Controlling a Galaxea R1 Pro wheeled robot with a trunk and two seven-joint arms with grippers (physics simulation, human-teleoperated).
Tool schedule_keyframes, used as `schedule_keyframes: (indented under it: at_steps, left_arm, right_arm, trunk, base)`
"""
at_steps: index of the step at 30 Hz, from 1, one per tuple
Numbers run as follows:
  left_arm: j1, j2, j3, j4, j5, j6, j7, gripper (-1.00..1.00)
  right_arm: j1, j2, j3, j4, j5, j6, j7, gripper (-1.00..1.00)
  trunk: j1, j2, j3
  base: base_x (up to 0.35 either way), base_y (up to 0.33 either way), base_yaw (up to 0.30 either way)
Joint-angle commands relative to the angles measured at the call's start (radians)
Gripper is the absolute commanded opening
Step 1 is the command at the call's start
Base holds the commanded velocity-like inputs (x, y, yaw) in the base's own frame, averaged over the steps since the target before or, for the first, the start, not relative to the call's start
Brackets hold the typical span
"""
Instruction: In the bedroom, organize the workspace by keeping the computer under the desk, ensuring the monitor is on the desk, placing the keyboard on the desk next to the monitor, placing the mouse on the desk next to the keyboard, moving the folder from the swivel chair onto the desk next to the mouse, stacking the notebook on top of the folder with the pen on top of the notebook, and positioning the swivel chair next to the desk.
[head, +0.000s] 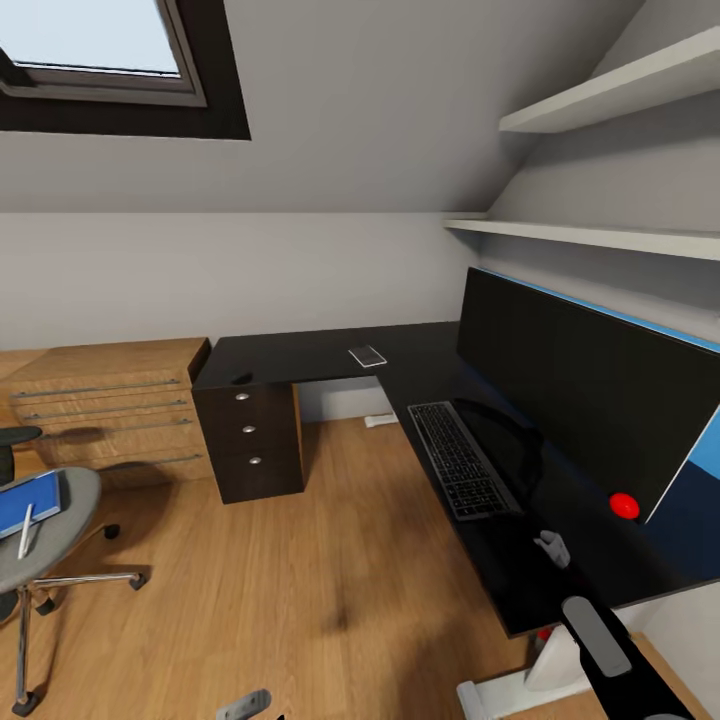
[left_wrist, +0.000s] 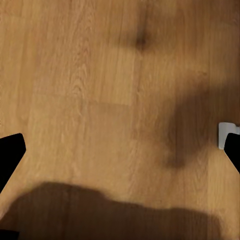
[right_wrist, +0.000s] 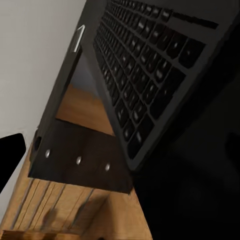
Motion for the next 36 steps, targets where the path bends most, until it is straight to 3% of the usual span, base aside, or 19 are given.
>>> schedule_keyframes:
  at_steps: [1,5,6,12,17,24,28,31,32,33,36]
  left_arm:
    - [-0.001,0.001,-0.007,0.001,0.009,-0.005,0.000,1.00]
    - [-0.001,0.000,-0.007,0.001,0.009,-0.006,0.000,1.00]
    - [-0.001,0.000,-0.007,0.001,0.009,-0.006,0.000,1.00]
    - [-0.001,0.000,-0.007,0.001,0.010,-0.006,0.000,1.00]
    - [-0.001,0.000,-0.007,0.001,0.009,-0.006,0.000,1.00]
    - [-0.001,0.000,-0.007,0.001,0.009,-0.006,0.000,1.00]
    - [-0.001,0.000,-0.007,0.002,0.010,-0.006,0.001,1.00]
    - [-0.001,0.001,-0.007,0.002,0.010,-0.006,0.001,1.00]
    - [-0.001,0.001,-0.007,0.002,0.010,-0.006,0.001,1.00]
    - [-0.001,0.001,-0.007,0.002,0.010,-0.006,0.002,1.00]
    - [-0.001,0.001,-0.007,0.002,0.010,-0.005,0.002,1.00]
  right_arm:
    - [-0.001,0.000,0.015,-0.009,-0.008,0.009,0.007,1.00]
    - [-0.001,-0.001,0.114,-0.052,-0.001,0.006,0.022,1.00]
    - [-0.001,-0.001,0.154,-0.066,0.000,0.005,0.025,1.00]
    - [-0.001,0.000,0.276,-0.092,0.003,0.002,0.028,1.00]
    - [-0.001,0.001,0.327,-0.096,0.006,-0.002,0.028,1.00]
    - [-0.001,0.026,0.382,-0.096,0.043,-0.009,0.025,1.00]
    - [-0.001,0.057,0.399,-0.092,0.125,-0.010,0.015,1.00]
    - [-0.001,0.089,0.404,-0.086,0.210,-0.011,-0.005,1.00]
    - [-0.001,0.102,0.405,-0.081,0.246,-0.011,-0.016,1.00]
    - [-0.001,0.130,0.406,-0.062,0.327,-0.011,-0.044,1.00]
    - [-0.001,0.178,0.406,-0.014,0.460,-0.013,-0.098,1.00]
  trunk:
    - [0.000,-0.001,-0.001]
    - [0.000,-0.001,-0.001]
    - [0.000,-0.001,-0.001]
    - [0.000,-0.001,-0.001]
    - [0.000,-0.001,-0.001]
    - [0.000,-0.001,-0.001]
    - [0.000,-0.001,-0.001]
    - [0.000,-0.001,-0.001]
    - [0.000,-0.001,-0.001]
    - [0.000,-0.001,-0.001]
    - [0.000,-0.001,-0.001]
  base:
    - [-0.001,0.082,0.000]
    - [-0.001,0.182,0.000]
    - [0.000,0.250,0.000]
    - [0.000,0.275,0.000]
    - [0.000,0.293,0.000]
    - [0.000,0.239,0.000]
    - [0.000,0.066,0.000]
    - [0.000,0.030,0.000]
    - [0.000,0.019,0.000]
    - [0.000,0.012,0.000]
    - [0.000,0.008,0.000]
